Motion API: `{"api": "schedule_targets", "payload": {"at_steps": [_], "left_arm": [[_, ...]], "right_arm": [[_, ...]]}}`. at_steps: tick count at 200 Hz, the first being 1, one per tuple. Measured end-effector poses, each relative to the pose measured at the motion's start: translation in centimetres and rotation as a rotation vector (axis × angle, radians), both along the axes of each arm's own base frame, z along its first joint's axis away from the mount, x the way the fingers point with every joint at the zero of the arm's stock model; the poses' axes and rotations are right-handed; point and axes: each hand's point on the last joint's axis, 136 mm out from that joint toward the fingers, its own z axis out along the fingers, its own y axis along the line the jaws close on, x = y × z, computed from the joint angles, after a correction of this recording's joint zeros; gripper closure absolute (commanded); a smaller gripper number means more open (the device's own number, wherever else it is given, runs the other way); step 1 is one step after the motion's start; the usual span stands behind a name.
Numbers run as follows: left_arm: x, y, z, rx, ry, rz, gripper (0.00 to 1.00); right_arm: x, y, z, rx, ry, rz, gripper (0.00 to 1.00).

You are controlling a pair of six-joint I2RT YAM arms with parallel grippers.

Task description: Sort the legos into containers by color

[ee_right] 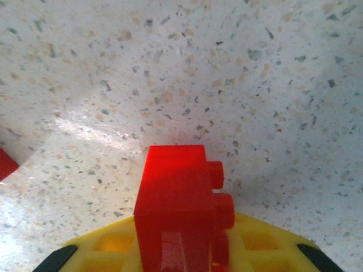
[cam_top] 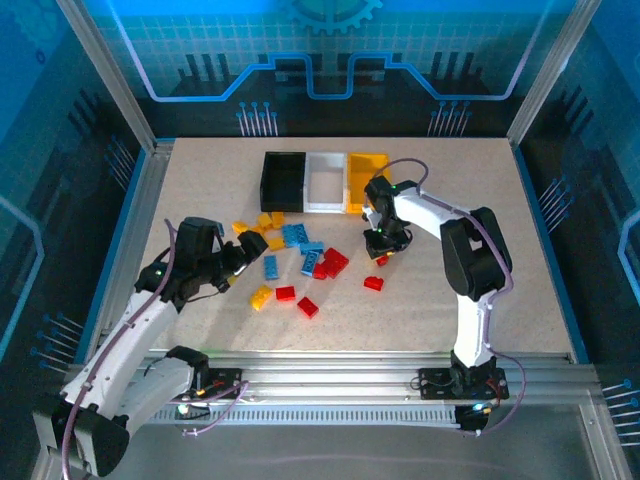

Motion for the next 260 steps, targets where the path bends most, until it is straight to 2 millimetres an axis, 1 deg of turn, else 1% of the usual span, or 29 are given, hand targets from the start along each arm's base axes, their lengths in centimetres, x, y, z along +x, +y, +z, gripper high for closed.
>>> {"api": "schedule_targets", "payload": {"at_steps": [33, 60, 92, 111, 129, 144, 164, 181, 194, 208, 222, 241, 260], "left_arm": [[-0.1, 0.0, 0.1, -0.002, -0.003, -0.002, 0.01], [-0.2, -0.4, 0.1, -0.009, -0.003, -0.027, 0.01], [0.1, -1.1, -0.2, -0.009, 0.019, -0.082, 0.01], [0.4, -1.7, 0.3, -0.017, 0.020, -0.119, 0.01], [0.5, -2.2, 0.6, -0.037, 0.015, -0.143, 0.01], [0.4, -2.6, 0.6, -0.055, 0.018, -0.163, 0.01], [0.4, -3.2, 0.6, -0.080, 0.024, -0.188, 0.01], [0.4, -3.6, 0.4, -0.095, 0.034, -0.209, 0.01], [0.6, -3.9, 0.2, -0.105, 0.040, -0.219, 0.01], [0.8, -4.1, 0.0, -0.112, 0.052, -0.223, 0.01], [1.1, -4.3, 0.0, -0.124, 0.064, -0.218, 0.01], [1.6, -4.5, 0.5, -0.131, 0.052, -0.217, 0.01], [1.9, -4.6, 1.0, -0.135, 0.040, -0.212, 0.01]], "right_arm": [[-0.2, 0.4, 1.4, 0.038, -0.022, -0.021, 0.77], [-0.5, 1.0, 3.3, 0.095, -0.048, -0.051, 0.77], [-0.9, 2.2, 7.1, 0.208, -0.093, -0.111, 0.78], [-1.2, 3.0, 9.9, 0.291, -0.120, -0.165, 0.78], [-1.3, 3.8, 12.0, 0.368, -0.140, -0.214, 0.78], [-1.1, 4.4, 13.4, 0.423, -0.145, -0.258, 0.78], [-0.5, 5.2, 14.6, 0.487, -0.151, -0.309, 0.78], [0.4, 5.7, 15.7, 0.543, -0.161, -0.351, 0.78], [1.4, 5.6, 17.0, 0.580, -0.180, -0.382, 0.79], [3.0, 5.3, 18.5, 0.621, -0.208, -0.417, 0.80], [5.2, 4.7, 19.5, 0.655, -0.234, -0.453, 0.79], [8.5, 4.0, 19.7, 0.661, -0.260, -0.480, 0.80], [11.8, 3.8, 18.4, 0.648, -0.268, -0.488, 0.80]]}}
